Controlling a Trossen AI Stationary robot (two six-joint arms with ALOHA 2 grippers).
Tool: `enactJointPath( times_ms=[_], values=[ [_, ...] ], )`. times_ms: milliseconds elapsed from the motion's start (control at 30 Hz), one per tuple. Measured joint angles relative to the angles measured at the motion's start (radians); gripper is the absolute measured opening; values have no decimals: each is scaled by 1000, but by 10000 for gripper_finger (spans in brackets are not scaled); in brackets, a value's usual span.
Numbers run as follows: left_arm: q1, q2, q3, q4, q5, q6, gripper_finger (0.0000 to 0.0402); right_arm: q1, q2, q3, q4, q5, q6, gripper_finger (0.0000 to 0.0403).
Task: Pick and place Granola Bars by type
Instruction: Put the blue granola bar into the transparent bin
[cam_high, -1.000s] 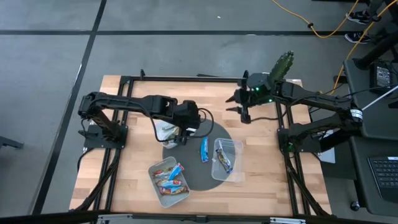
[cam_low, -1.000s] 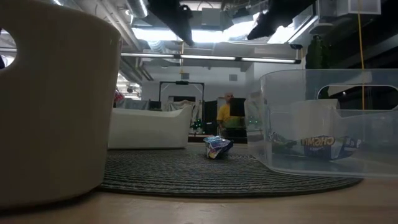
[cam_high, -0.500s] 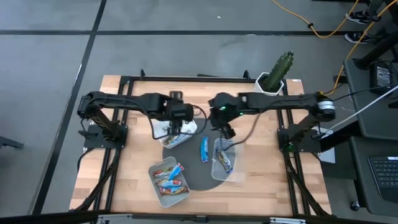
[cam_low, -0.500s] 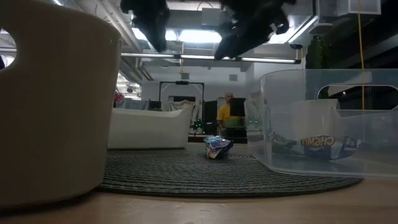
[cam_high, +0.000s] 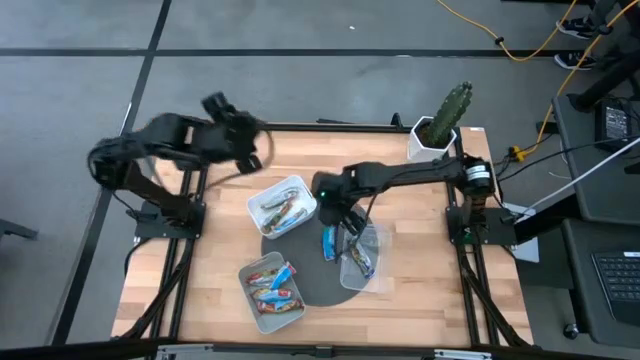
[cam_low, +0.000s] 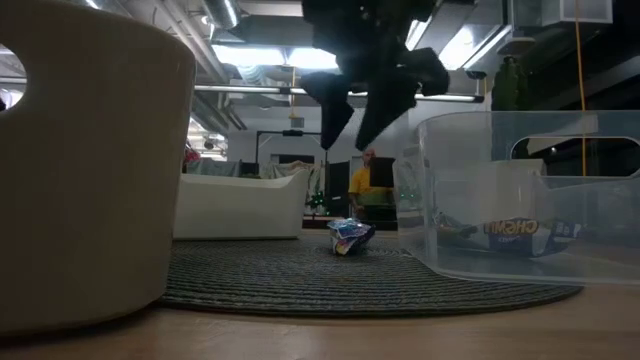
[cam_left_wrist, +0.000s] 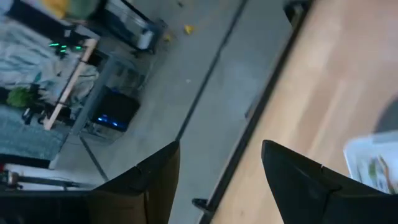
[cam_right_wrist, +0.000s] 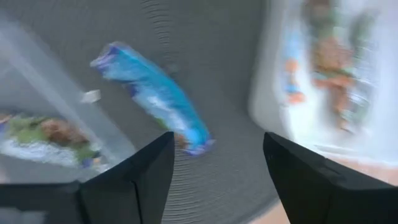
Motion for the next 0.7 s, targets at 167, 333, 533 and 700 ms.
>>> enactJointPath(
  times_ms=[167, 333, 533, 700],
  values=[
    [0, -83, 26, 17, -53, -38, 219, 51, 59, 24, -65, 26, -77, 248],
    [0, -134, 27, 53, -65, -52, 219, 94, 102, 24, -59, 63, -93, 248],
    [0, -120, 27, 58, -56, -2, 219, 124, 138, 25, -27, 76, -109, 248],
    [0, -85, 27, 58, -21, 42, 219, 136, 156, 30, -23, 76, -145, 248]
  ],
)
